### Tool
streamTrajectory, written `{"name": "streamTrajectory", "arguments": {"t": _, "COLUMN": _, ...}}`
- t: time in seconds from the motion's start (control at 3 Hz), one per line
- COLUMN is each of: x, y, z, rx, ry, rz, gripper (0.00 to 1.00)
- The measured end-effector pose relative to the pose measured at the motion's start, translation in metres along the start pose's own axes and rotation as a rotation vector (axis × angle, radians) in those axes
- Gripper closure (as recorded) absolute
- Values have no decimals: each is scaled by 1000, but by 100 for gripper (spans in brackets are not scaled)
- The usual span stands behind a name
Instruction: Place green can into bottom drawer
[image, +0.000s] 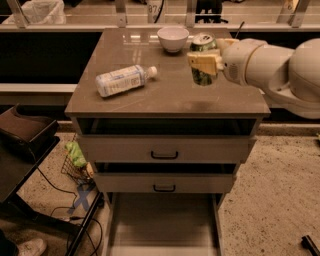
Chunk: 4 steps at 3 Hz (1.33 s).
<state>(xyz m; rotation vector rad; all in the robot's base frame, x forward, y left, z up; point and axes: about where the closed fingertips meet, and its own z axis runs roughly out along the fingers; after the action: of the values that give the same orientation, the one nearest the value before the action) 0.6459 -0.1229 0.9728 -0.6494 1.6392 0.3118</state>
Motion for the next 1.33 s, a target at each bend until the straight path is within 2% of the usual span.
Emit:
{"name": "streamTrajectory", "arguments": {"t": 0.33, "x": 21, "y": 31, "z": -32, "rx": -24, "ry": -7, "rz": 23, "gripper": 100}}
{"name": "streamTrajectory", "arguments": {"t": 0.67, "x": 34, "y": 9, "z": -80, "rx": 53, "ry": -4, "rz": 38, "gripper": 100}}
{"name": "streamTrajectory", "arguments": {"t": 1.0, "x": 40, "y": 13, "z": -72, "rx": 47, "ry": 6, "rz": 34, "gripper": 100}}
{"name": "streamTrajectory", "arguments": {"t": 1.33, "x": 73, "y": 26, "z": -69, "rx": -22, "ry": 0, "rz": 60, "gripper": 100}}
